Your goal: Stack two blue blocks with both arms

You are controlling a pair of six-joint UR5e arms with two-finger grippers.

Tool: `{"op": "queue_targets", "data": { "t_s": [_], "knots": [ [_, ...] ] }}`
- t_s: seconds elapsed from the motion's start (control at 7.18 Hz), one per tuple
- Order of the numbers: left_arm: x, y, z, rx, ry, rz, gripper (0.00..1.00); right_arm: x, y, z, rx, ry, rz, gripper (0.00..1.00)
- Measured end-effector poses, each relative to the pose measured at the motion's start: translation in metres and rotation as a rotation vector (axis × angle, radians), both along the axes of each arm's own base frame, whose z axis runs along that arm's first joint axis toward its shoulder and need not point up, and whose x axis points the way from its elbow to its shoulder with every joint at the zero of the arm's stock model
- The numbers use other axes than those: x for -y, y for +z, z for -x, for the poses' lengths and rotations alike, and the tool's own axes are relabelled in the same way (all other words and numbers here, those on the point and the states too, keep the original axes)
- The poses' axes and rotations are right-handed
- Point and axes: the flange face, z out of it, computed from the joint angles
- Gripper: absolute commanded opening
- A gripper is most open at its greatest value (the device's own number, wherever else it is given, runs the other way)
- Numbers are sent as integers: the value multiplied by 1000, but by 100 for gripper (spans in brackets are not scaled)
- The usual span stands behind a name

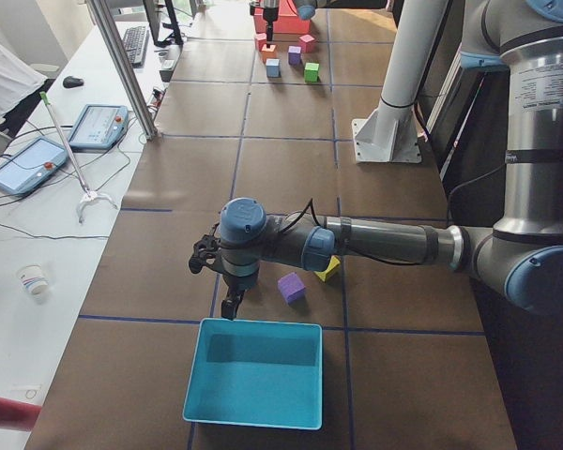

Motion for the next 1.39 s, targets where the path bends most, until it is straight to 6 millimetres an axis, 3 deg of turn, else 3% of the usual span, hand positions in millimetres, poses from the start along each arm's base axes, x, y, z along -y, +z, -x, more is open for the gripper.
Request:
{"op": "queue_targets", "data": {
  "t_s": [0.14, 0.42, 1.25, 1.39],
  "knots": [
    [0, 0, 0, 0, 0, 0, 100, 6, -2, 27, -5, 4, -1, 100],
    [0, 0, 0, -1, 0, 0, 100, 7, -2, 51, -13, -8, -1, 100],
    [0, -1, 0, -3, 0, -4, 100, -8, 21, 60, -56, -24, 18, 100],
    [0, -2, 0, -3, 0, -4, 100, -14, 23, 69, -65, -37, 15, 95]
  ]
}}
